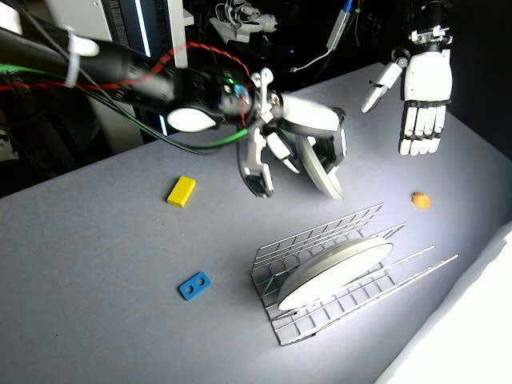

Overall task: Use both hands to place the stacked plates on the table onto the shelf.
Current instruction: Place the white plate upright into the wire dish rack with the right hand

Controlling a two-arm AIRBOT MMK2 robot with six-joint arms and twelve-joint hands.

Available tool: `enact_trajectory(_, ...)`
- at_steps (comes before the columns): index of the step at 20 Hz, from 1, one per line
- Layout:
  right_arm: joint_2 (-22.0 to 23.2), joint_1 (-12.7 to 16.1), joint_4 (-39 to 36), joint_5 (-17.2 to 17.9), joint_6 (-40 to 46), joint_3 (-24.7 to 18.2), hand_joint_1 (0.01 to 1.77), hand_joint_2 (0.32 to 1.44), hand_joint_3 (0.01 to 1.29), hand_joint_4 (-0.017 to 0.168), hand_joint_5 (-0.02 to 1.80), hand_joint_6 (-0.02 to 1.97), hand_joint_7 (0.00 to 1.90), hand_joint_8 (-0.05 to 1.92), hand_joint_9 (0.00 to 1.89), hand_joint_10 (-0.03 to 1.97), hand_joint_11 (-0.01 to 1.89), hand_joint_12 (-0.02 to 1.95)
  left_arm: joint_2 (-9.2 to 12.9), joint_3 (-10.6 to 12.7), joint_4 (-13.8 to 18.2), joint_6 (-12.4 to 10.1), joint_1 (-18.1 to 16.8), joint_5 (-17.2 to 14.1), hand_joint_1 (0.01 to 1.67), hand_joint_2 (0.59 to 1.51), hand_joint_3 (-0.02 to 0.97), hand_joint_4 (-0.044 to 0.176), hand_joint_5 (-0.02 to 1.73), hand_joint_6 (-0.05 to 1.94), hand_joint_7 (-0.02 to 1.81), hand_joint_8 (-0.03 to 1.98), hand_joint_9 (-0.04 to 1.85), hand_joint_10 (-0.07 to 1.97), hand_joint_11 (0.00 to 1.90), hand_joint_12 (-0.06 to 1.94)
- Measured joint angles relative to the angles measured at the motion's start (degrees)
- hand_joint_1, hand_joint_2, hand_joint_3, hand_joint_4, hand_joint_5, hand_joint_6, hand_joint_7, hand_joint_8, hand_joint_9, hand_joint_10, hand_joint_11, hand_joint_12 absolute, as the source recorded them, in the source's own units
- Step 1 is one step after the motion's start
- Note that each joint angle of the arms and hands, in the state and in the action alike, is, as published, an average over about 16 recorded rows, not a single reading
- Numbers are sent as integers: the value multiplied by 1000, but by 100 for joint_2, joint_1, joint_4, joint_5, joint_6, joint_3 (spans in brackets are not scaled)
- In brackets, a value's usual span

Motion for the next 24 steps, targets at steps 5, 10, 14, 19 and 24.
enact_trajectory(5,712,328,111,-164,485,-595,1323,972,13,4,842,1066,1056,836,1047,944,968,976,44,107,182,207,-143,-578,15,1121,15,6,78,12,106,6,106,7,18,223)
enact_trajectory(10,1193,706,161,-329,1300,-878,1308,975,13,2,838,1087,1067,860,1117,678,976,976,68,188,457,415,-262,-1246,15,1117,15,6,76,12,107,7,109,7,18,219)
enact_trajectory(14,1390,987,246,-451,2037,-909,1286,980,13,-1,841,1100,1085,873,1188,443,986,987,83,244,835,519,-362,-1749,15,1117,15,7,75,12,103,7,100,7,18,200)
enact_trajectory(19,1493,1297,523,-534,2780,-815,1267,991,13,-5,836,1095,1098,878,1233,377,986,1038,86,300,1394,588,-450,-2230,15,1117,15,8,78,12,108,7,101,8,18,207)
enact_trajectory(24,1508,1497,966,-517,3209,-658,1260,1003,12,-7,822,1089,1088,918,1231,428,963,1158,91,339,1922,612,-520,-2613,14,1117,16,8,81,12,110,6,104,7,17,227)
